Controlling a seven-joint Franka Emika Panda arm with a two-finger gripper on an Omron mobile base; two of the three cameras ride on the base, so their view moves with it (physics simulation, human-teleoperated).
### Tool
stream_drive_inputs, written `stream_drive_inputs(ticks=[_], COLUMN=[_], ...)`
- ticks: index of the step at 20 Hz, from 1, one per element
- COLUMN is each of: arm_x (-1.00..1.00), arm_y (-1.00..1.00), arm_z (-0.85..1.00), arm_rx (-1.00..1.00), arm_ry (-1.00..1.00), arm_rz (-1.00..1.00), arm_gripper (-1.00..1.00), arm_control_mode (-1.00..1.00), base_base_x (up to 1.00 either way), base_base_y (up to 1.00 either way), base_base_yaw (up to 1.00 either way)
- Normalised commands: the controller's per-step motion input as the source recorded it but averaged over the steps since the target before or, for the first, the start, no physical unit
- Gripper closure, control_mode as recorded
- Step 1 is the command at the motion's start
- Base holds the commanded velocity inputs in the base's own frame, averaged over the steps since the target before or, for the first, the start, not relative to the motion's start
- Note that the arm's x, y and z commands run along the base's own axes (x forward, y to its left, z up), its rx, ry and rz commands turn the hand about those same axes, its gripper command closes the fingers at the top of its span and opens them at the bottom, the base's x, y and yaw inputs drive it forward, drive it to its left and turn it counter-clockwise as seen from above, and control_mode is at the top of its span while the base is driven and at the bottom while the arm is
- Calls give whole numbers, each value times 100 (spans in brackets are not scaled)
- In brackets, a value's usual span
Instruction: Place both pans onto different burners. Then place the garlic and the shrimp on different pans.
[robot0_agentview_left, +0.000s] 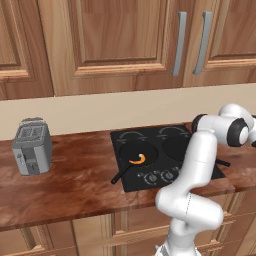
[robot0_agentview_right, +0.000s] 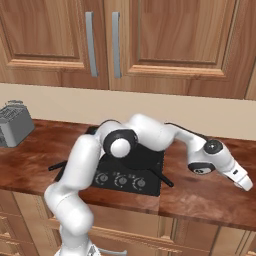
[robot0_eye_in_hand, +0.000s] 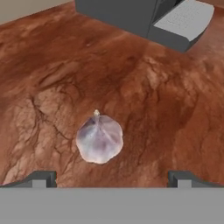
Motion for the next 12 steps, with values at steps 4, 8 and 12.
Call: stream_drive_inputs(ticks=[4, 8, 12], arm_x=[27, 29, 13], arm_y=[-12, -13, -10], arm_z=[-9, -16, -20], arm_rx=[0, 0, 0], arm_ry=[0, 0, 0], arm_rz=[0, 0, 0], arm_gripper=[-100, -100, -100], arm_control_mode=[-100, -100, -100], base_base_x=[0, 0, 0], base_base_y=[0, 0, 0], base_base_yaw=[0, 0, 0])
